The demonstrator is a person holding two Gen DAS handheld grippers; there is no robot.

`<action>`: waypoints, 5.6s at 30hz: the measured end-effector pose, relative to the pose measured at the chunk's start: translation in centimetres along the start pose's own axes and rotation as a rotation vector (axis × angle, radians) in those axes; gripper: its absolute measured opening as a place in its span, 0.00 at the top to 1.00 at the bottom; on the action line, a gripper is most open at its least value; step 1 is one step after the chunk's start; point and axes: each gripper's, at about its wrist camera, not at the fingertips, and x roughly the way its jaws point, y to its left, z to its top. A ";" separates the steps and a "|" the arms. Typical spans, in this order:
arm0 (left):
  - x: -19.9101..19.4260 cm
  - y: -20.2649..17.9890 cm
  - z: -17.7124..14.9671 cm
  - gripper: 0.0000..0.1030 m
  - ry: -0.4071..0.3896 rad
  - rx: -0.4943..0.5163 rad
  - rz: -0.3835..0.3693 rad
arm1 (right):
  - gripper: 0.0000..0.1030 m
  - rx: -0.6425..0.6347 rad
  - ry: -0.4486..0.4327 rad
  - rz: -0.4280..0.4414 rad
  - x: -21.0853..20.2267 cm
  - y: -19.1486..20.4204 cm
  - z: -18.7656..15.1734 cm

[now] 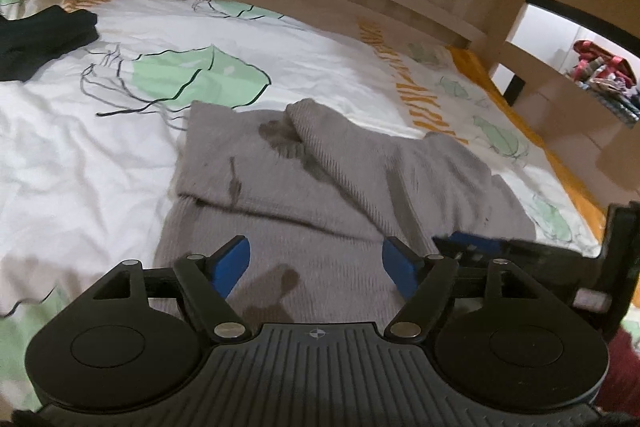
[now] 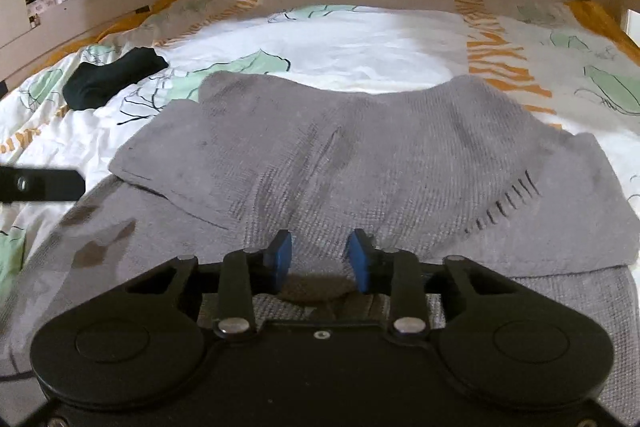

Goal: Fold large clothes

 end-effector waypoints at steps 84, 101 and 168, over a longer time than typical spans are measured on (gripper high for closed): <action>-10.7 3.1 -10.5 0.94 0.206 -0.257 -0.185 | 0.81 0.582 0.212 0.298 -19.7 -8.3 -13.2; -9.9 4.0 1.3 0.94 -0.157 -0.313 -0.266 | 0.81 0.613 -0.199 0.380 -18.6 -11.8 -3.8; 5.4 -1.4 -3.7 0.11 0.048 0.260 0.051 | 0.15 -0.029 0.008 -0.111 -2.5 -5.5 -3.5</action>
